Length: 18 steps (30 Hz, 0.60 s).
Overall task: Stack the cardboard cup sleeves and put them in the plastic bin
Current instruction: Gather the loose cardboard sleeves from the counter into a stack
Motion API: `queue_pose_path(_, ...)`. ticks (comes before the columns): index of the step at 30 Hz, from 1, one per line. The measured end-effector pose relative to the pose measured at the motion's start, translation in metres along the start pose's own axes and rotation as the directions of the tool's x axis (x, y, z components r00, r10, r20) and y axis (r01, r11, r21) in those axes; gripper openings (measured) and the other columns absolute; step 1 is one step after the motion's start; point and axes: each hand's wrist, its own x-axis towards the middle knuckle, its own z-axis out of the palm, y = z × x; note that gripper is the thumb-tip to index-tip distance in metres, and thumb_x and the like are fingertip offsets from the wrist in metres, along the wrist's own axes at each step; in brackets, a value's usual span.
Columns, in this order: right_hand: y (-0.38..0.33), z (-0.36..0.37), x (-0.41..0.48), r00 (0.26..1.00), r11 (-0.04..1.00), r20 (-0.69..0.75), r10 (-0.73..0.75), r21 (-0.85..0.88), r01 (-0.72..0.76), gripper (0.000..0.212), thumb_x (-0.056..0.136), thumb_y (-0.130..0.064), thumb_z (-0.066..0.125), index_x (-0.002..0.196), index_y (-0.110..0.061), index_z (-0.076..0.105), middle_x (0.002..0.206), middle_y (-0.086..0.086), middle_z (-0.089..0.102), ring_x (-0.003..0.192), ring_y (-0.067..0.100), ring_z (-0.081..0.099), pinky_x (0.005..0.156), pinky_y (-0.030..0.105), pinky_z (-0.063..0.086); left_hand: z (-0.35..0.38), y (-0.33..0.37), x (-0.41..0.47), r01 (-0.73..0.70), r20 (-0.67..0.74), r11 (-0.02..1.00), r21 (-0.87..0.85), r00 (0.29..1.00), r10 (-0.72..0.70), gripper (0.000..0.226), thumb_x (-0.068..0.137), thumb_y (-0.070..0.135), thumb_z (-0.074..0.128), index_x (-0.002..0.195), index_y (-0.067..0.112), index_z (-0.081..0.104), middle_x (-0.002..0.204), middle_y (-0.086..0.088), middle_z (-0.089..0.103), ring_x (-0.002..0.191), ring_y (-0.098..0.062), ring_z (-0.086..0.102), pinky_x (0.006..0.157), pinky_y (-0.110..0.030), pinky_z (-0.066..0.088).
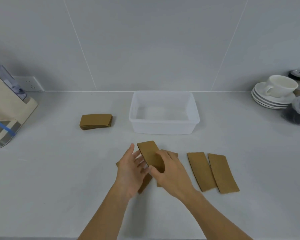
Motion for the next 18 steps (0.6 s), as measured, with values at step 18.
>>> queue_pose_path(18,0.0,0.019,0.003,0.997,0.998,0.046,0.066,-0.019,-0.065,0.049,0.088,-0.049,0.046,0.128,-0.021,0.047,0.132,-0.004,0.048,0.123,0.014,0.039,0.106,0.03,0.027,-0.022,-0.006,0.002,0.081,0.103,0.913,-0.4,0.994,-0.043,0.056,0.08,0.044,0.057,0.123,0.008,0.057,0.123,-0.016,0.064,0.116,-0.03,0.058,0.097,-0.047,0.044)
